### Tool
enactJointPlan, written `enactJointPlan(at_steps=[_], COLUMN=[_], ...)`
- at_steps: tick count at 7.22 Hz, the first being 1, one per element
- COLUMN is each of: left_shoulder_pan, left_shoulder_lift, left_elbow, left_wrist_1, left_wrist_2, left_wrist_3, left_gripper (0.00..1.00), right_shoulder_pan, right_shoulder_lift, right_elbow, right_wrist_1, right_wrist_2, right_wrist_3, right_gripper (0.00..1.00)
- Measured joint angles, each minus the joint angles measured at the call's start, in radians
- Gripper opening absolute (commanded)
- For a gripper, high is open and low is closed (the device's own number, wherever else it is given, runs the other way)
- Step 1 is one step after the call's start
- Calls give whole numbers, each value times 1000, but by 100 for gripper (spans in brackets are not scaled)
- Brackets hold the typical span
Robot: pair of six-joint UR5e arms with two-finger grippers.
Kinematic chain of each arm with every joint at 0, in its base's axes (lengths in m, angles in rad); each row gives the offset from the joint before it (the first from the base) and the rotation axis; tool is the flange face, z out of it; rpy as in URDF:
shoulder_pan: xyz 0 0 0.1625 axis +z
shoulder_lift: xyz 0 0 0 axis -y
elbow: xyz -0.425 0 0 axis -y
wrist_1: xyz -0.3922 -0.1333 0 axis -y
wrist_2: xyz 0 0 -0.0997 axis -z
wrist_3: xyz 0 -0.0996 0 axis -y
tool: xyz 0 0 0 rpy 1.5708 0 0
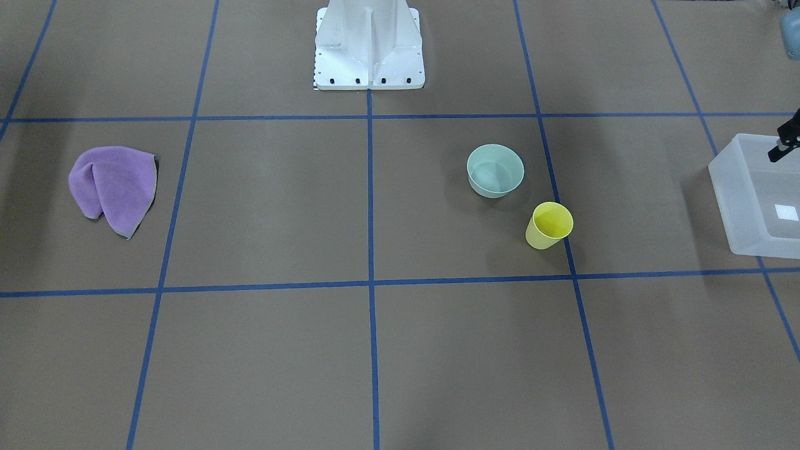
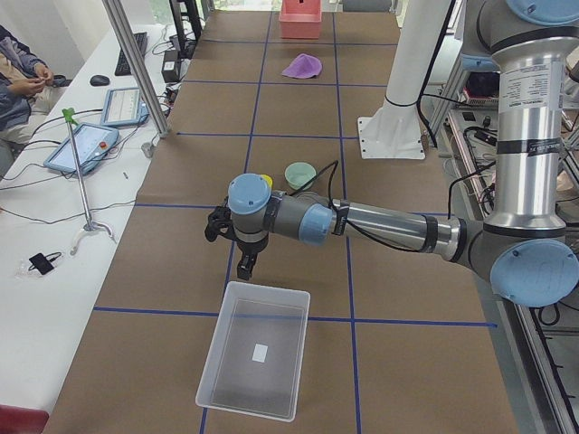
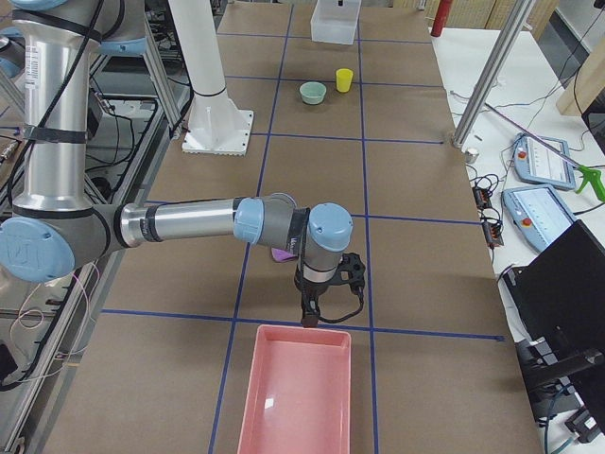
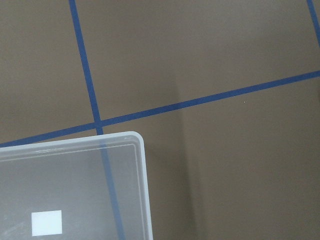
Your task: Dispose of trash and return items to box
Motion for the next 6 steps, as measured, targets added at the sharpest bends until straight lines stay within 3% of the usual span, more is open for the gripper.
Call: enactJointPlan(at_steps=[3, 5, 6], left_shoulder_pan=[125, 179, 208], left_shoulder_lift=[9, 5, -3], left_elbow=[-113, -141, -153], left_wrist_1=[-18, -19, -20], left_wrist_2=[49, 59, 60], left_wrist_3=[-163, -245, -297], left_gripper=[98, 98, 98], right_shoulder_pan=[-6, -74, -143], right_shoulder_lift=[0, -2, -3], right_elbow=[32, 91, 112], right_wrist_1=[0, 22, 98], right_wrist_2=[38, 106, 114], right_wrist_3=[43, 239, 403], right_gripper=[100, 100, 100])
